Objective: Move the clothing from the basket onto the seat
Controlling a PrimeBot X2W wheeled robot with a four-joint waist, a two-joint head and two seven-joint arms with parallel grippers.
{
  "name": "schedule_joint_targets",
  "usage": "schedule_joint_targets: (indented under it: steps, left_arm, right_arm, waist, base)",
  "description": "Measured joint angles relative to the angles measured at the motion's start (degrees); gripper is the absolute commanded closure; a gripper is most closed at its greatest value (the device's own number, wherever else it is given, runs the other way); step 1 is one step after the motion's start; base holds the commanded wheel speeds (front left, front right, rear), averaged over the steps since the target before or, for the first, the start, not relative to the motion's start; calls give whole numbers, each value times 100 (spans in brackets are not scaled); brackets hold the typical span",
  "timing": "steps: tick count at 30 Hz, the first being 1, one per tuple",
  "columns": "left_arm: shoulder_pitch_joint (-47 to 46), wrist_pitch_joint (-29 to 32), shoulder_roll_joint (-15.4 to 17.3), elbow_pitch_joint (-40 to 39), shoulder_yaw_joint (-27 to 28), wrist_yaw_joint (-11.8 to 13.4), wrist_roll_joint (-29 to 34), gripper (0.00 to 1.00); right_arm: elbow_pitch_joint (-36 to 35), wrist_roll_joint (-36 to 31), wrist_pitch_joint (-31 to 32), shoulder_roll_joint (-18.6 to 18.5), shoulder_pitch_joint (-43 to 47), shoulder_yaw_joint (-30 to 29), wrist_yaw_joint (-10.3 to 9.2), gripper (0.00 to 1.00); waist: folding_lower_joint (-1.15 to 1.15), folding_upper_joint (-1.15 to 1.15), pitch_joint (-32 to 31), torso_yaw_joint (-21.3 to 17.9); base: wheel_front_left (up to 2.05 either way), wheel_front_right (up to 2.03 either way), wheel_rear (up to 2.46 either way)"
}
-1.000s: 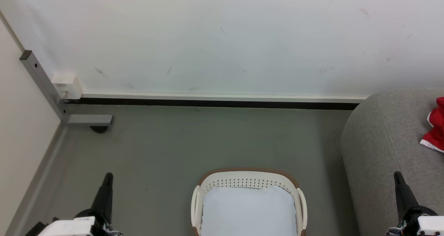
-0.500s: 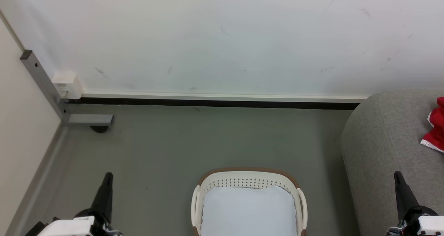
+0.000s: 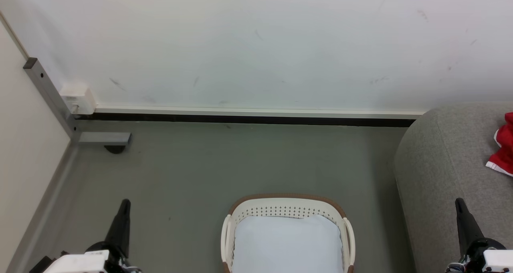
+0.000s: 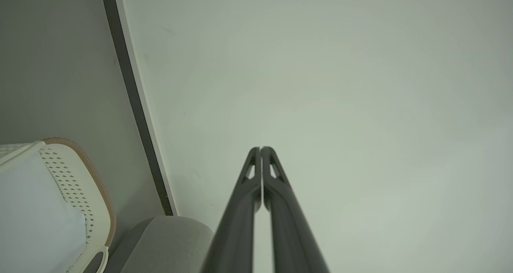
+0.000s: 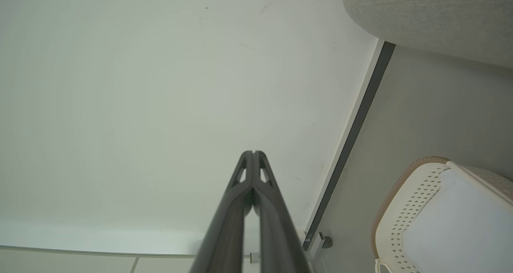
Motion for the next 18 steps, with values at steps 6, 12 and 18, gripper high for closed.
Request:
schedule_joint_targets:
  steps: [6, 12, 18]
  left_arm:
    - [0, 0, 0, 0, 0, 0, 0, 100]
    - [0, 1, 0, 0, 0, 0, 0, 100]
    - [0, 1, 0, 0, 0, 0, 0, 100]
  right_arm:
    - [0, 0, 0, 0, 0, 0, 0, 100]
    - [0, 0, 0, 0, 0, 0, 0, 100]
    - [0, 0, 1, 0, 0, 0, 0, 100]
  waist:
    - [0, 0, 0, 0]
    - [0, 0, 0, 0]
    - [0, 0, 0, 0]
  base:
    - [0, 0, 0]
    - [0, 0, 0]
    - [0, 0, 0]
